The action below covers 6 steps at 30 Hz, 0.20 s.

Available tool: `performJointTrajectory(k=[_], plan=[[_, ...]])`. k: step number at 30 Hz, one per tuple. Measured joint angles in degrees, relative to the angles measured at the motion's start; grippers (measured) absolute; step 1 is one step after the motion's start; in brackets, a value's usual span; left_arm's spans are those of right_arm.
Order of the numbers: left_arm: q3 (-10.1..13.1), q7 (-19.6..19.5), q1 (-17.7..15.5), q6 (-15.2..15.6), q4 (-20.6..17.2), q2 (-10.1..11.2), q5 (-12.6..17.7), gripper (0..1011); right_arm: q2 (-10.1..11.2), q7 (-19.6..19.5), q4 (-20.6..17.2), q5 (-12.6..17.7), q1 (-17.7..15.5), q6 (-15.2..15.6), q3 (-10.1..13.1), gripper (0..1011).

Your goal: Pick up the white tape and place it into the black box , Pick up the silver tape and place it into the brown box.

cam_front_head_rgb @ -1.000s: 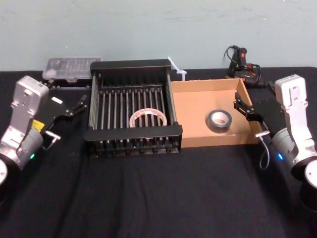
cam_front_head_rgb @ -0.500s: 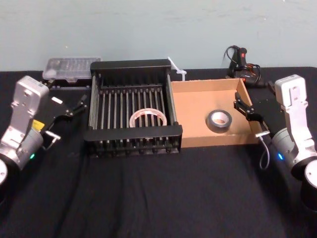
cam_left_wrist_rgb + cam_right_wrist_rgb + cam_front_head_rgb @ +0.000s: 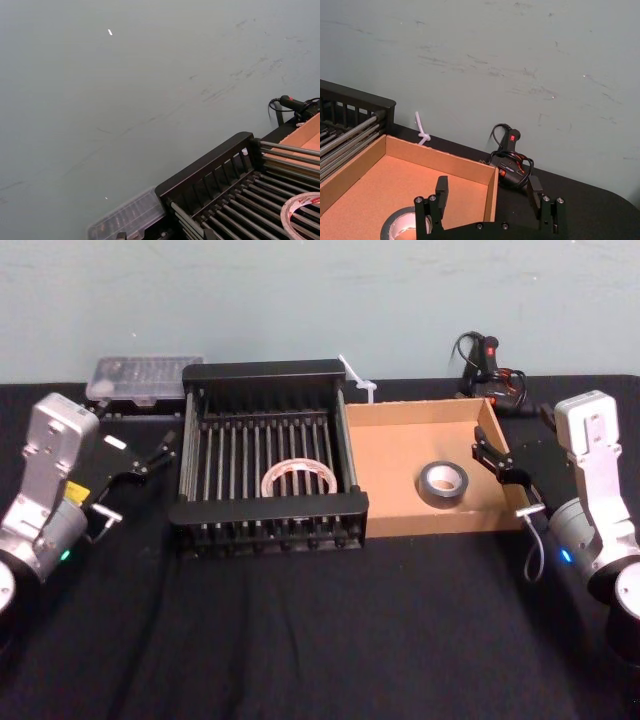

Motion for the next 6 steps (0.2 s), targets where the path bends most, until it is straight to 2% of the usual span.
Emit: performJointTrajectory(k=[6], plan=[[0.0, 0.0, 0.0, 0.0, 0.0, 0.0, 0.0, 1001, 0.0, 0.0, 0.0, 0.0, 0.0, 0.0, 0.0, 1002]])
